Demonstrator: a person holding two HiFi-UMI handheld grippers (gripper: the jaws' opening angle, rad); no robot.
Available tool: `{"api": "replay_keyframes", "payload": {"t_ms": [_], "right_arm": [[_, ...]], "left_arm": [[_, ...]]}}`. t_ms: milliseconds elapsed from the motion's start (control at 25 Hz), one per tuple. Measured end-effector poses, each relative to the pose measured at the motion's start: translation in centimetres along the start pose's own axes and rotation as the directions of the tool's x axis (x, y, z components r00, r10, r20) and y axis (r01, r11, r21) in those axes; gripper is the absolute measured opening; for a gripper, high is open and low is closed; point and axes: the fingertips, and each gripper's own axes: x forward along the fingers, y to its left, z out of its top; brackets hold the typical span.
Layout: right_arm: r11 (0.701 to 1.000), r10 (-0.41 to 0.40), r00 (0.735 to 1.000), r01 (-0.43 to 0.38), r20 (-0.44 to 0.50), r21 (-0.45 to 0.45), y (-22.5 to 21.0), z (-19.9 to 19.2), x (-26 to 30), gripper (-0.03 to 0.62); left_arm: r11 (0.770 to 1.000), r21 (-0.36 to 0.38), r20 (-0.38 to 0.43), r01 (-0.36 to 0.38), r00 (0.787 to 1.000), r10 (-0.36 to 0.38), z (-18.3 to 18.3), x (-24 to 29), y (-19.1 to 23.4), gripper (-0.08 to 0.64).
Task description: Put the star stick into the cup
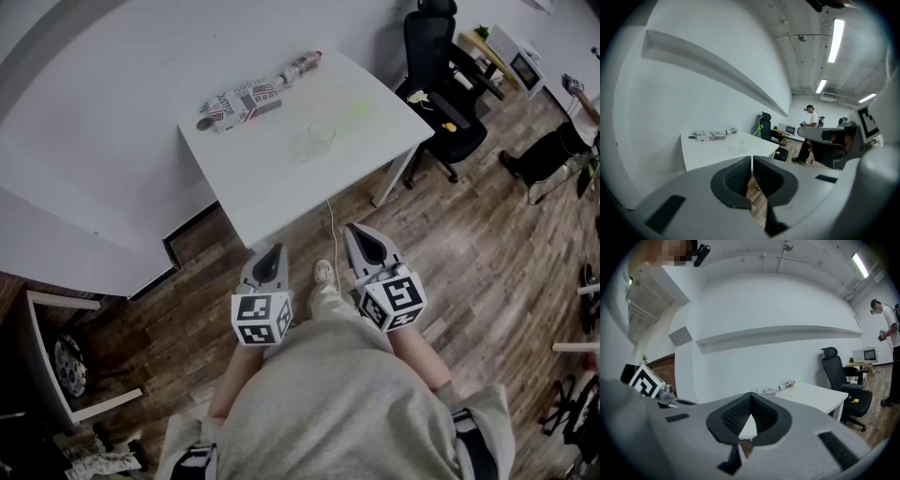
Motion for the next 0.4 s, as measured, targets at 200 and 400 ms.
{"api": "replay_keyframes", "payload": {"t_ms": [200,400], "right_arm": [[1.000,-0.006,1.000,0.006,-0.004,0.003,-0.14,-0.02,0.24,-0.003],[1.000,-0.013,1.000,0.013,-0.005,0.017,-0.51,-0.07,0.40,-0.003]], "left_arm": [[1.000,-0.002,-0.002,0.005,1.000,-0.005,0.03,0.20,0.19,0.014],[1.000,0.003,-0.004,0.015,1.000,-0.015,0.13,0.56,0.16,0.014]]}}
